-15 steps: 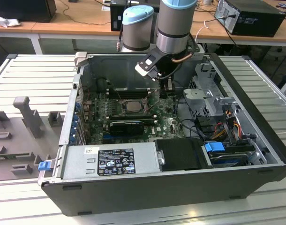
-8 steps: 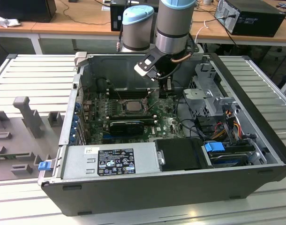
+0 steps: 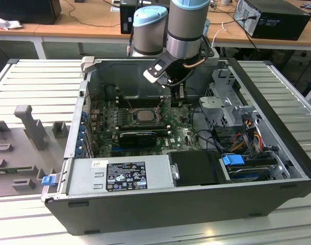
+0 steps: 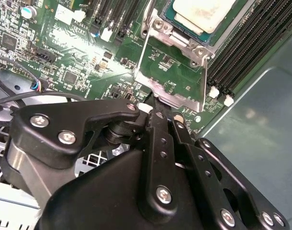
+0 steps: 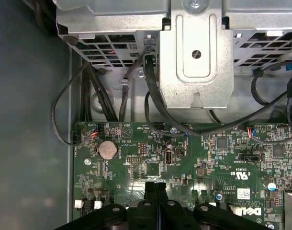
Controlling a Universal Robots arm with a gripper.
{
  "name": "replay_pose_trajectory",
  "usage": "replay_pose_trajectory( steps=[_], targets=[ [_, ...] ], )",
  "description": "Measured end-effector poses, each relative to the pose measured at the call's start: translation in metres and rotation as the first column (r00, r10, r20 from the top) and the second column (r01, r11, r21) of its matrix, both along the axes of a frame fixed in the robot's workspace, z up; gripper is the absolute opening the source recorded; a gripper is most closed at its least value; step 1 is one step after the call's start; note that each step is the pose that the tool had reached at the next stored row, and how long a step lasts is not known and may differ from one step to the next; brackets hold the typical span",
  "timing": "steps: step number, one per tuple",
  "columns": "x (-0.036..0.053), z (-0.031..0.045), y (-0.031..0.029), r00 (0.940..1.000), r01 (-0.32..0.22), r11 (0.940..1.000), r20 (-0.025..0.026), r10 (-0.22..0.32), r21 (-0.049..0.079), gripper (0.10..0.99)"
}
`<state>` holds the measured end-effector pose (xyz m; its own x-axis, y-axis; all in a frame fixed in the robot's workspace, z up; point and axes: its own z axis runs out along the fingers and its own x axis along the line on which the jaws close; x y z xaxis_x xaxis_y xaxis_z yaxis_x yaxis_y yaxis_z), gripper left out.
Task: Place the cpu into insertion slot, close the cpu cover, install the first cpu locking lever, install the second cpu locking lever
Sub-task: 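Close the cpu cover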
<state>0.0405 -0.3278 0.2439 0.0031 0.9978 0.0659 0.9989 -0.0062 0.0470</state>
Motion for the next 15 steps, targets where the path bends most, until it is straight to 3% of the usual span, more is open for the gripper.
replay_pose_trajectory(
  steps=[15],
  targets=[
    [-0.0075,-0.0001,0.0,1.0,0.0,1.0,-0.0003,0.0,0.0,0.106]
  ],
)
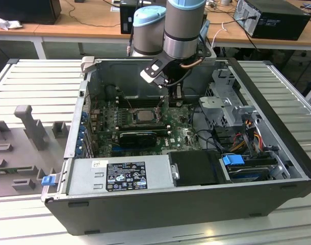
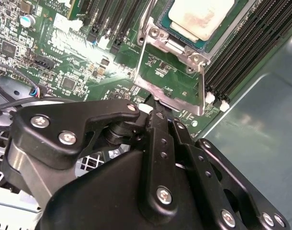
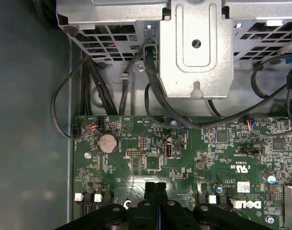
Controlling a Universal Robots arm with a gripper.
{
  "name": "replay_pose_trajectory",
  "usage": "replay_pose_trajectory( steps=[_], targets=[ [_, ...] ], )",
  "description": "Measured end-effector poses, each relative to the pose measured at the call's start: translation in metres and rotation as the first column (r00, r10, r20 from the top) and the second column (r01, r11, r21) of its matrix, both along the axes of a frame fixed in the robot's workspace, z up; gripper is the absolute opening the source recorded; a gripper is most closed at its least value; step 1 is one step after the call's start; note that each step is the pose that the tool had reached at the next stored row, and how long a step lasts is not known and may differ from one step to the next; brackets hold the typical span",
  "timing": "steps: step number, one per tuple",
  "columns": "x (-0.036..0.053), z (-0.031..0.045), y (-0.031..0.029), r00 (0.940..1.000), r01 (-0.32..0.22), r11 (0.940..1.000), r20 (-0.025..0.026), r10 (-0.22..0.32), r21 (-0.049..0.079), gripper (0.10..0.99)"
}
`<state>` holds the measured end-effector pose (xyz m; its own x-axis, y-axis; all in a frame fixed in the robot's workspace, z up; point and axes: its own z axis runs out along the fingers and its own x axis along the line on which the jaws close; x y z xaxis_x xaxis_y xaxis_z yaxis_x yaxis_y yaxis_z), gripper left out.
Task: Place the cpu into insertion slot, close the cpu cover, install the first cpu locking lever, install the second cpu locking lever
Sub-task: 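Close the cpu cover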
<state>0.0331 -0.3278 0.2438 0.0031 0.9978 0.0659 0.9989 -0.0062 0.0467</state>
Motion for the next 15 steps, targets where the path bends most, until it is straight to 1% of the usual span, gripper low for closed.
replay_pose_trajectory(
  steps=[15],
  targets=[
    [-0.0043,0.0,0.0,1.0,0.0,1.0,0.0,0.0,0.0,0.106]
  ],
)
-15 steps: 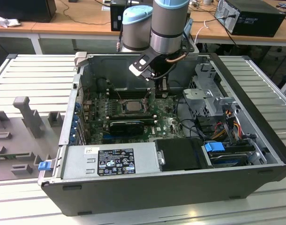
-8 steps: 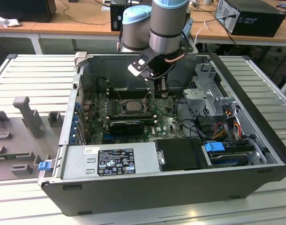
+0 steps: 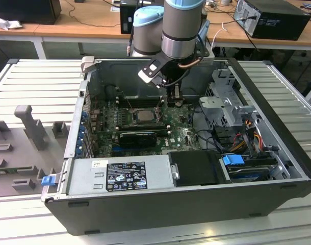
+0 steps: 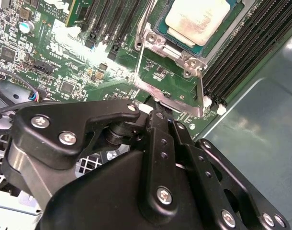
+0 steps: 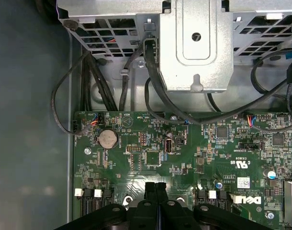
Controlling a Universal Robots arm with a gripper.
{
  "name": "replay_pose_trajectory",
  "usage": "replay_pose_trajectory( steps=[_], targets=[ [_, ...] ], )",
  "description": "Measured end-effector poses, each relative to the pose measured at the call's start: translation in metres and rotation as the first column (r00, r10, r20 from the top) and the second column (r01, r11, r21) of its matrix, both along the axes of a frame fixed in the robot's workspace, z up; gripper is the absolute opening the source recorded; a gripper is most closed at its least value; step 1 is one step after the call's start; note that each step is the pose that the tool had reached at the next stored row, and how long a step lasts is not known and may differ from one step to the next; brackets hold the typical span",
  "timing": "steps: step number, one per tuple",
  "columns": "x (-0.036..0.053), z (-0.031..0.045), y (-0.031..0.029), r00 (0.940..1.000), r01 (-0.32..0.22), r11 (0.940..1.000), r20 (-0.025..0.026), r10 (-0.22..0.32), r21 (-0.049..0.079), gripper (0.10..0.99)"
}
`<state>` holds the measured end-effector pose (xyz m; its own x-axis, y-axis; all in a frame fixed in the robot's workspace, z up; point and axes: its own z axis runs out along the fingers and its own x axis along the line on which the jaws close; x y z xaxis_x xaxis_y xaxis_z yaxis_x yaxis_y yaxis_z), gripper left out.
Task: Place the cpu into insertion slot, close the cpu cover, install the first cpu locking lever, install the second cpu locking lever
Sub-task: 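Close the cpu cover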
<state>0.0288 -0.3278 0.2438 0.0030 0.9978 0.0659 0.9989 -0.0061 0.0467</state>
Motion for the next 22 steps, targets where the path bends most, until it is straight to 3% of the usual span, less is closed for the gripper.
replay_pose_trajectory(
  steps=[12,22],
  targets=[
    [-0.0022,0.0,0.0,1.0,0.0,1.0,0.0,0.0,0.0,0.106],
    [-0.0105,0.0,0.0,1.0,0.0,1.0,0.0,0.0,0.0,0.106]
  ],
)
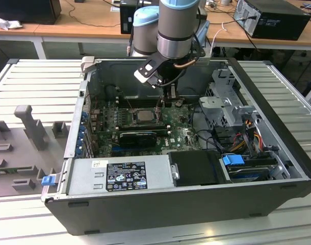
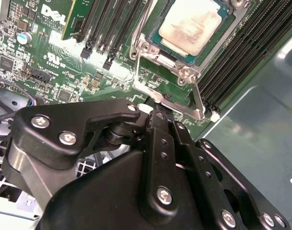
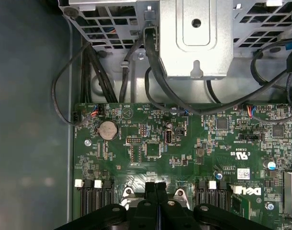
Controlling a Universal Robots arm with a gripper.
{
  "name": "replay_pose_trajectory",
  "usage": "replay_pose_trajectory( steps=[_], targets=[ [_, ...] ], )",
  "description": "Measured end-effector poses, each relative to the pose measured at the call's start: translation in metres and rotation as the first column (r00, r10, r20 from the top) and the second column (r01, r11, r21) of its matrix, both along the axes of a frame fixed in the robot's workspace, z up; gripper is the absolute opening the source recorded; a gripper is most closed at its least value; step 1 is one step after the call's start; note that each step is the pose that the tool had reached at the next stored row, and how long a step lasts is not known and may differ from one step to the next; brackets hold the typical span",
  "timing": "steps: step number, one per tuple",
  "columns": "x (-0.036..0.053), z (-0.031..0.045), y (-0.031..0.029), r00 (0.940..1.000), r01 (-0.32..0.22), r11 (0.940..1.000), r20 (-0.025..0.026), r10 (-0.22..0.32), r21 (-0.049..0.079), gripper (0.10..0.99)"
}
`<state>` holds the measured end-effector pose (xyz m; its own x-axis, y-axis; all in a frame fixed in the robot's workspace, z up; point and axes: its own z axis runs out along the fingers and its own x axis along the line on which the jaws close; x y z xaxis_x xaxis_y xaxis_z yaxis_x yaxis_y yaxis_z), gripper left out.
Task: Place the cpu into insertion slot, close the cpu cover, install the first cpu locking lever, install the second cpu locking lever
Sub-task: 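Close the cpu cover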
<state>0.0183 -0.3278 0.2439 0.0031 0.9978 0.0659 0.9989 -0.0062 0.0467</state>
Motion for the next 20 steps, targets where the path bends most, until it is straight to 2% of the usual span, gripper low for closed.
replay_pose_trajectory(
  steps=[20],
  targets=[
    [-0.0108,-0.0001,0.0,1.0,0.0,1.0,0.0,0.0,0.0,0.106]
  ],
)
